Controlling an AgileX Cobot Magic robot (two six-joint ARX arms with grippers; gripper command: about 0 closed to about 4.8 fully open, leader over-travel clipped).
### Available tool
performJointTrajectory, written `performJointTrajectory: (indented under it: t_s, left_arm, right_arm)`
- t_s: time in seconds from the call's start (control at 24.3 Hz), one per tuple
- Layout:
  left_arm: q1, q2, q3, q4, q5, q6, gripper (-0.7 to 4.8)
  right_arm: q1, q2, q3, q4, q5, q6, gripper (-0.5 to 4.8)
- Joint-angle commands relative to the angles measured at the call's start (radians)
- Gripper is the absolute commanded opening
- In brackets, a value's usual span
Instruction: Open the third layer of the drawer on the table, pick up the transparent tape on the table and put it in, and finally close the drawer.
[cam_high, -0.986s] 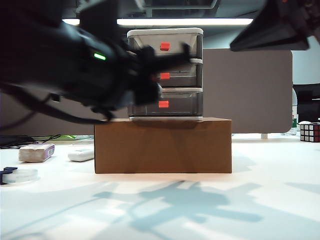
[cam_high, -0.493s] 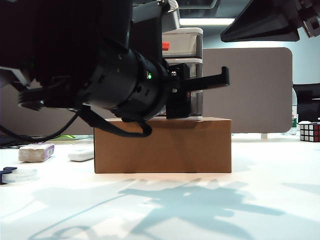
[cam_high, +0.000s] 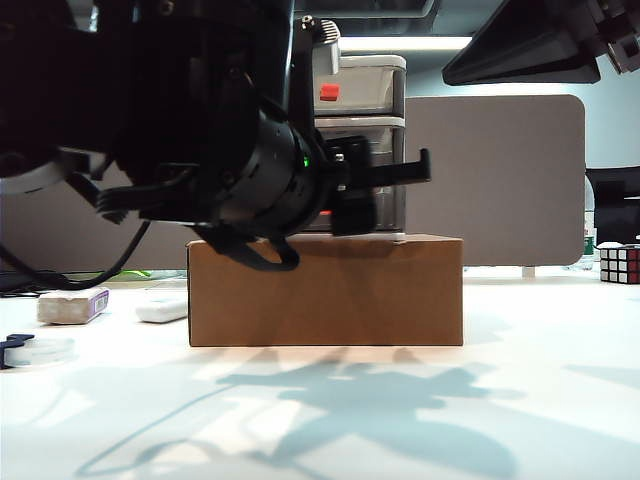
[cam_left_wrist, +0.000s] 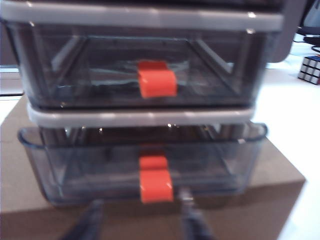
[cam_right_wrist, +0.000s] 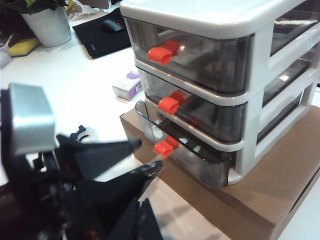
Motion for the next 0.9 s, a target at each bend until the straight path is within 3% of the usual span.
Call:
performJointTrajectory:
  t_s: [0.04, 0.21, 0.66, 0.78, 0.9]
  left_arm:
    - [0.025, 0.010, 0.027, -0.002, 0.033, -0.003, 2.19]
    - [0.041, 0.024, 0.064, -0.029, 0.076, -0.003, 2.19]
    - [0.040, 0.042, 0.108, -0.092, 0.050, -0.003, 2.04]
    - [0.040, 0.042, 0.108, -0.092, 0.050, -0.003, 1.47]
    - [0.040, 0.042, 0.109, -0.089, 0.050, -0.003, 1.33]
  right_arm:
    - [0.000, -0.002, 0.006, 0.012, -0.003, -0.028, -0.05]
    - [0.000, -0.002, 0.006, 0.010, -0.003, -0.030, -0.05]
    - [0.000, -0.003, 0.006, 0.010, -0.002, -0.031, -0.05]
    - [0.000, -0.003, 0.006, 0.010, -0.002, -0.031, -0.05]
    - [0.000, -0.003, 0.006, 0.010, -0.002, -0.031, -0.05]
